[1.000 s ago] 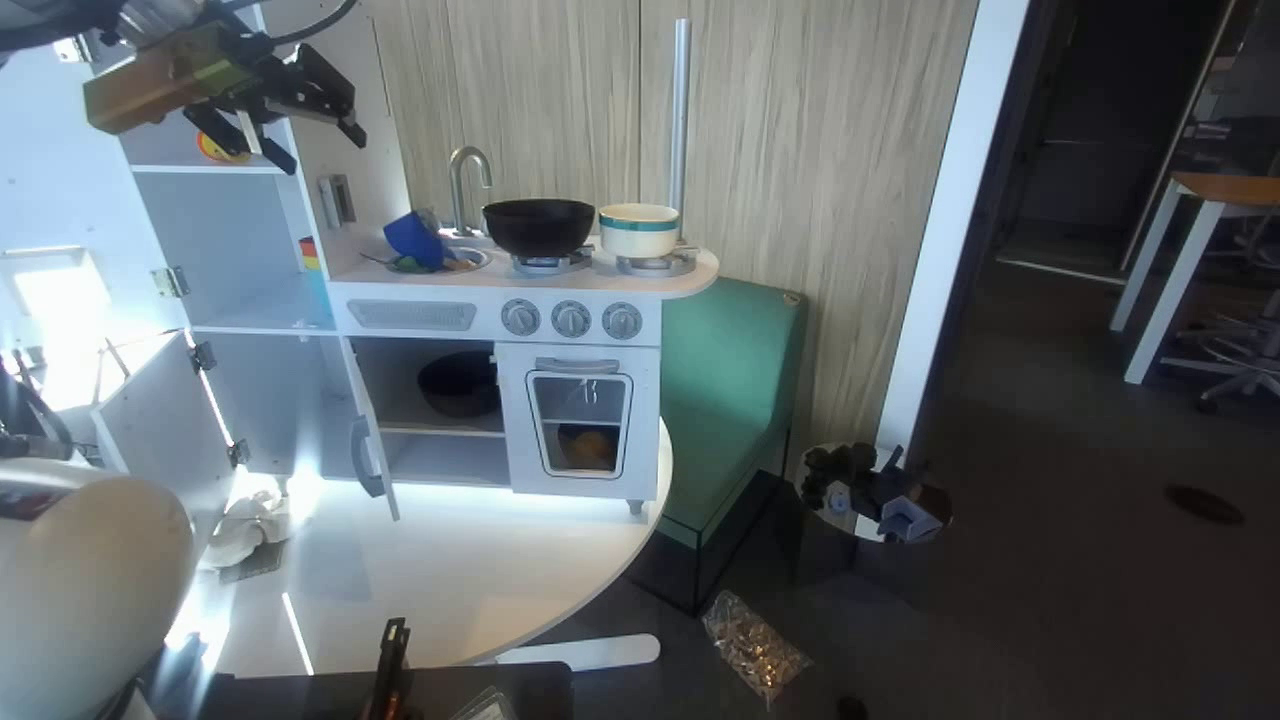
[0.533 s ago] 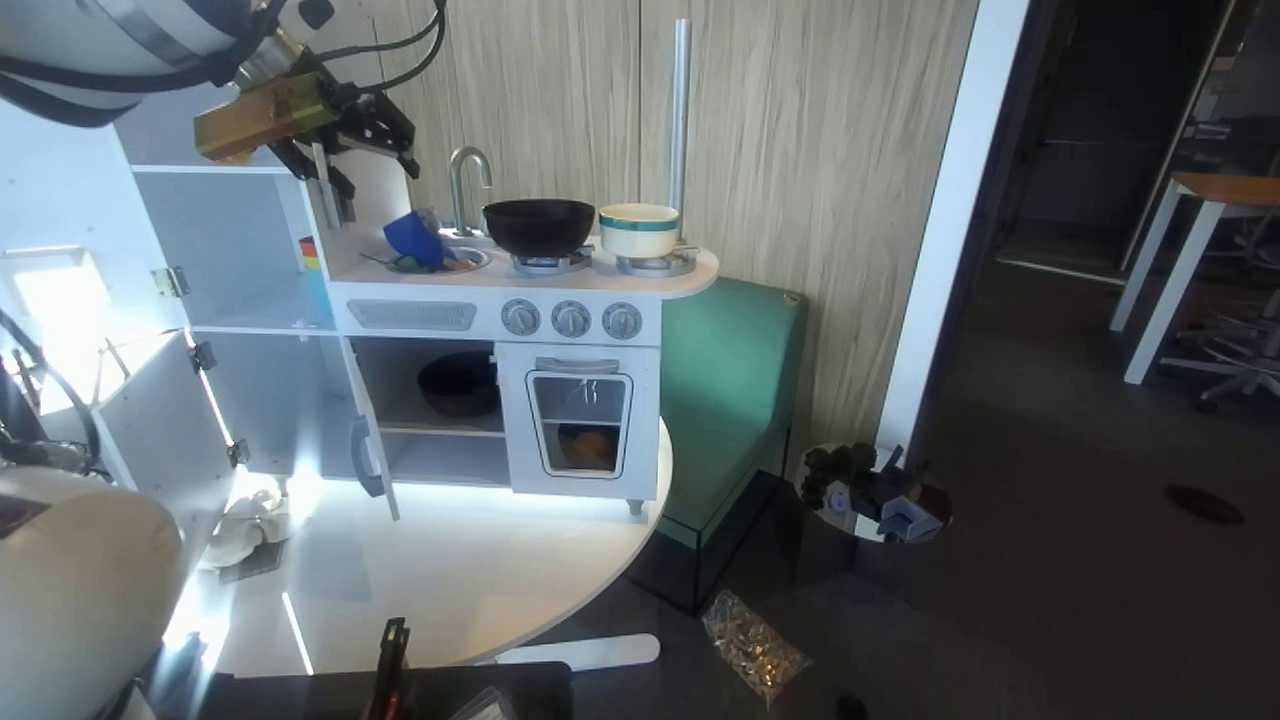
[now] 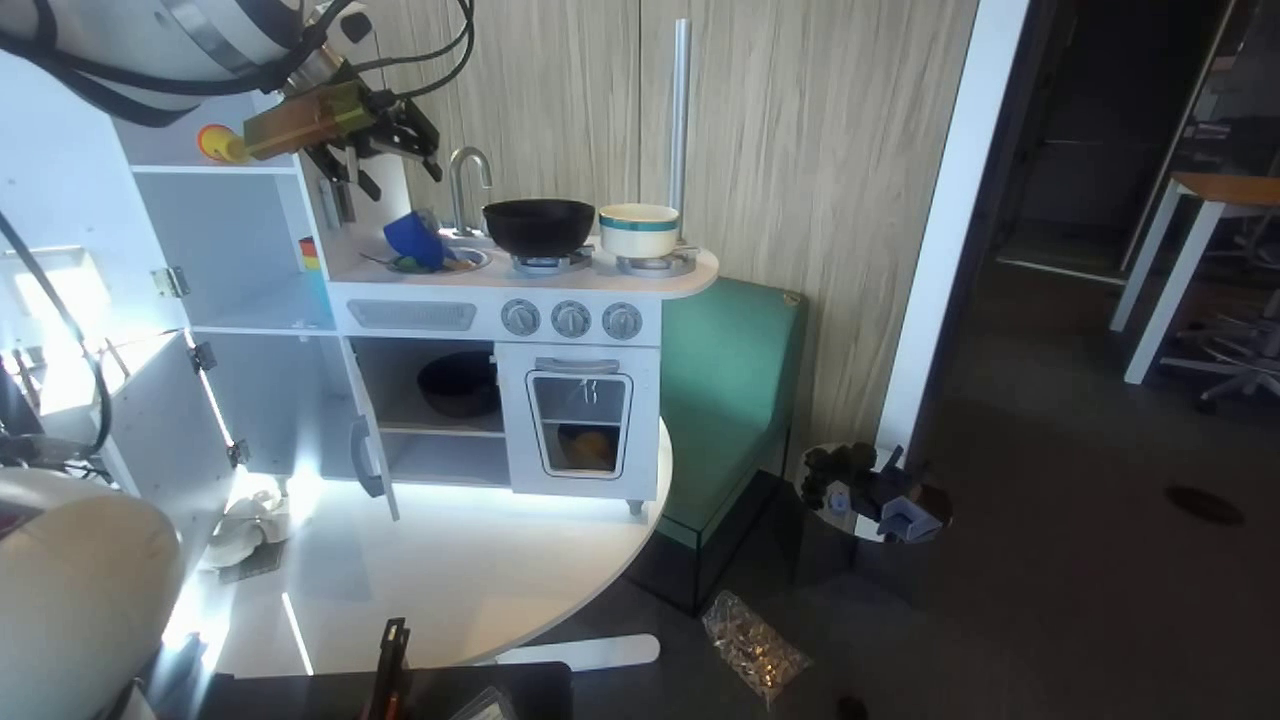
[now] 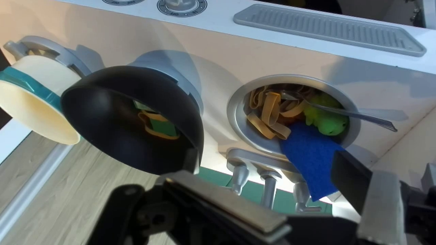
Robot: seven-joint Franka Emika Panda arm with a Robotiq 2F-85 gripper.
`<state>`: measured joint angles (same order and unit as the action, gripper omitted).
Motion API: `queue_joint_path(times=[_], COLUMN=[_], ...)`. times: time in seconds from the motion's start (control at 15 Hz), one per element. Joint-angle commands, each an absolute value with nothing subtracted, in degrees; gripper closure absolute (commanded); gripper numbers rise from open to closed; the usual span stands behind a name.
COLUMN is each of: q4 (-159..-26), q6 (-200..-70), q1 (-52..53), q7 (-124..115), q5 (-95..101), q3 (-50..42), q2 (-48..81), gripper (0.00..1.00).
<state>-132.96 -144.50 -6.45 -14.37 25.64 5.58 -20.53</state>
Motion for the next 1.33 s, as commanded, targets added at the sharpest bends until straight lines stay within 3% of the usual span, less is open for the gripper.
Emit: queue_joint_path(times=[0.0, 0.27, 0.6, 1.27], q4=[-133.21, -130.91, -128.94, -124.03], q6=[-147.25, -151.75, -157.55, -148.74], q1=[-7.22, -8.01, -2.28, 13.50], q7=[-16.31, -14.80, 3.88, 46.11], q5=[24.77, 25.06, 14.36, -3.41], q3=[5.11, 3.53, -0.95, -13.53], q2=[-19.86, -15.43, -9.76, -6.04], gripper=[0.00, 0.00, 0.00, 0.00])
